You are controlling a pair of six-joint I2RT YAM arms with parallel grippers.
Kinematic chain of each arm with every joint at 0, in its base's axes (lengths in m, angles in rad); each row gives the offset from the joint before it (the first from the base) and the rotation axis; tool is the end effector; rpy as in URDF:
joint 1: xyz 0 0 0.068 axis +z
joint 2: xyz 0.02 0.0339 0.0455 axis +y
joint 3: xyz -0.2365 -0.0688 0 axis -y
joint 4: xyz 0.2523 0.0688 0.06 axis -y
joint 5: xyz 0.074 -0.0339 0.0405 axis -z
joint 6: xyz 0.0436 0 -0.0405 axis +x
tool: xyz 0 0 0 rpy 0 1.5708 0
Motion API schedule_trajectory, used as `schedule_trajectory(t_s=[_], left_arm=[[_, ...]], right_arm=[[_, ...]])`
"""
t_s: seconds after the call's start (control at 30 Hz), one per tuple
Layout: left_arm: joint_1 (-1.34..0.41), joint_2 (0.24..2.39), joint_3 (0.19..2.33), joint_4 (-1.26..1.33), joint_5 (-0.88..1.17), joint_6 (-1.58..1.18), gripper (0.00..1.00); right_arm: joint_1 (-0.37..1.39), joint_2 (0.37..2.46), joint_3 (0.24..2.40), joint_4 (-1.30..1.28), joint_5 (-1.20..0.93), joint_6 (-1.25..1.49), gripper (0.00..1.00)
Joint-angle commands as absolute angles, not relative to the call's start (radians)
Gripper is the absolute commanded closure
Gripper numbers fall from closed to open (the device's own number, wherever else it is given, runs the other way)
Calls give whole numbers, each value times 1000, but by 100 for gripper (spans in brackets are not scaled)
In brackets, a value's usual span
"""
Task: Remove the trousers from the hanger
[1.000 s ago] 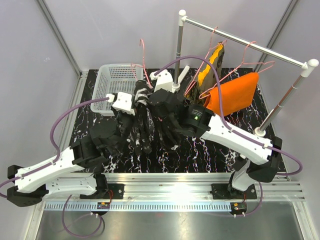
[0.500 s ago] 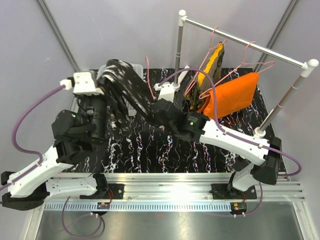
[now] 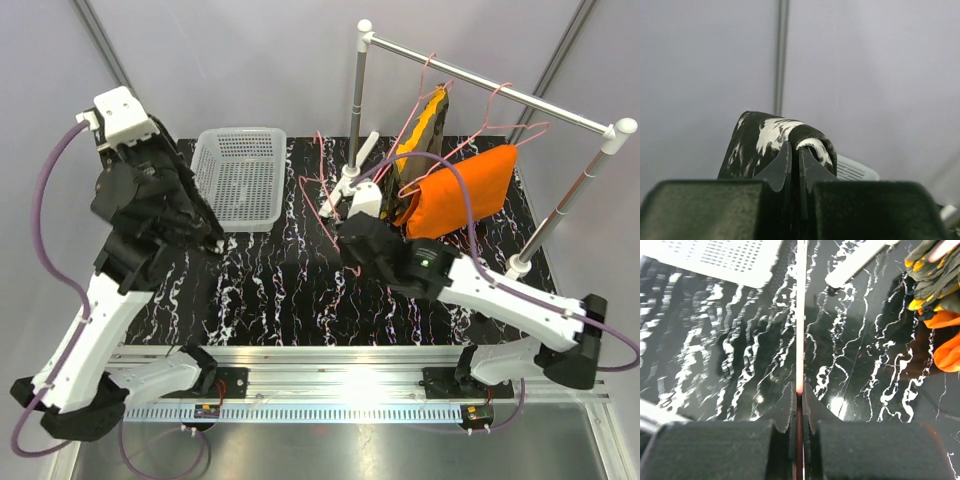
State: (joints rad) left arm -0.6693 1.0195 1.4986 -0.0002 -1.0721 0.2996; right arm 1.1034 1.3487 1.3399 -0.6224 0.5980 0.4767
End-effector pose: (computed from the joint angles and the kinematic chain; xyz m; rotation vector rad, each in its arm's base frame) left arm 0.1622 -0.0795 0.5282 -0.3868 1.2973 0.2724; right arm 0.1614 0.2653 0.3370 -0.3297 2.0678 0.2973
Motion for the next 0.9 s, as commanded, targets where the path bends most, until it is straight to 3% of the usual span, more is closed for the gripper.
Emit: schedule_trajectory(t_s=[0.0,0.3,0.57,0.87], left_arm=[[-505,1077,1566,-84,-890,157,100],[-286,1274,1565,-9,-713,195,100],[-264,1538,1652,79,-813,274,100],[-255,1447,1608,181,-900,371,100]], right_arm=[[1095,1217,1321,-566,517,460,100],[1097,997,1310,-566,316,361,100],[1098,870,1304,-632,261,351,100],[1097,827,1313,-603,333,291,100]])
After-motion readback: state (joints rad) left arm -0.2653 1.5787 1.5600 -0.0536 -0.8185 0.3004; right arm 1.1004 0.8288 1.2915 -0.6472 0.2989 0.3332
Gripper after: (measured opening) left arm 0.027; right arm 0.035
